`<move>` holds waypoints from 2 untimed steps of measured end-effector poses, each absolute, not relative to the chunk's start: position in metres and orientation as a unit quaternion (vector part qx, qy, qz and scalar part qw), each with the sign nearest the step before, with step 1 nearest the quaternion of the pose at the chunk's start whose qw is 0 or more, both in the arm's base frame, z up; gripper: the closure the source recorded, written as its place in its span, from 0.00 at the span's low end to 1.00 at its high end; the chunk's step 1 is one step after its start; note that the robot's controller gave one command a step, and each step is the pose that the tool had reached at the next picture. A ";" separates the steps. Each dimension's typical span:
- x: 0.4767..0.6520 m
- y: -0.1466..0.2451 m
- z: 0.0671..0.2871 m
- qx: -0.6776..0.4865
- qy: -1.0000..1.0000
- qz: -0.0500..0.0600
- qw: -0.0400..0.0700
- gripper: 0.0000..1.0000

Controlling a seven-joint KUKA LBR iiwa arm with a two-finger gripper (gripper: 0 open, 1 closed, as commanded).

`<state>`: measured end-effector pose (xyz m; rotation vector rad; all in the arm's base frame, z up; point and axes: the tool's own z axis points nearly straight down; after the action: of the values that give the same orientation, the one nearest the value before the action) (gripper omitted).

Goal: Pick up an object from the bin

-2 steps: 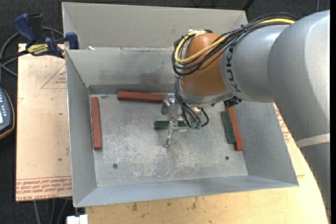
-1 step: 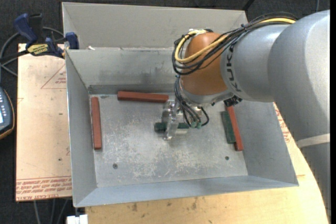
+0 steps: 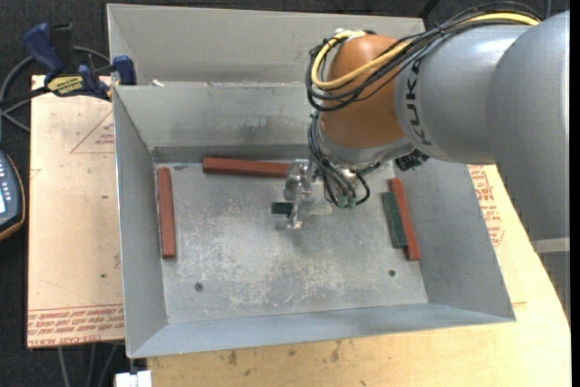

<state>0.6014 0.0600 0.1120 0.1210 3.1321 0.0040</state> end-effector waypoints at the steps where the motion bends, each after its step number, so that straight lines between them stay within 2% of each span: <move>1: 0.603 0.060 0.143 0.039 0.999 0.001 0.003 1.00; 2: 0.603 0.061 0.143 0.039 0.999 0.001 0.002 1.00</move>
Offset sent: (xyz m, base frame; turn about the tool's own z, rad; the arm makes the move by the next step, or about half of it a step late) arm -0.0001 0.0000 0.0291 0.0000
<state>0.6033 0.0606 0.1428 0.1221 3.1362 0.0031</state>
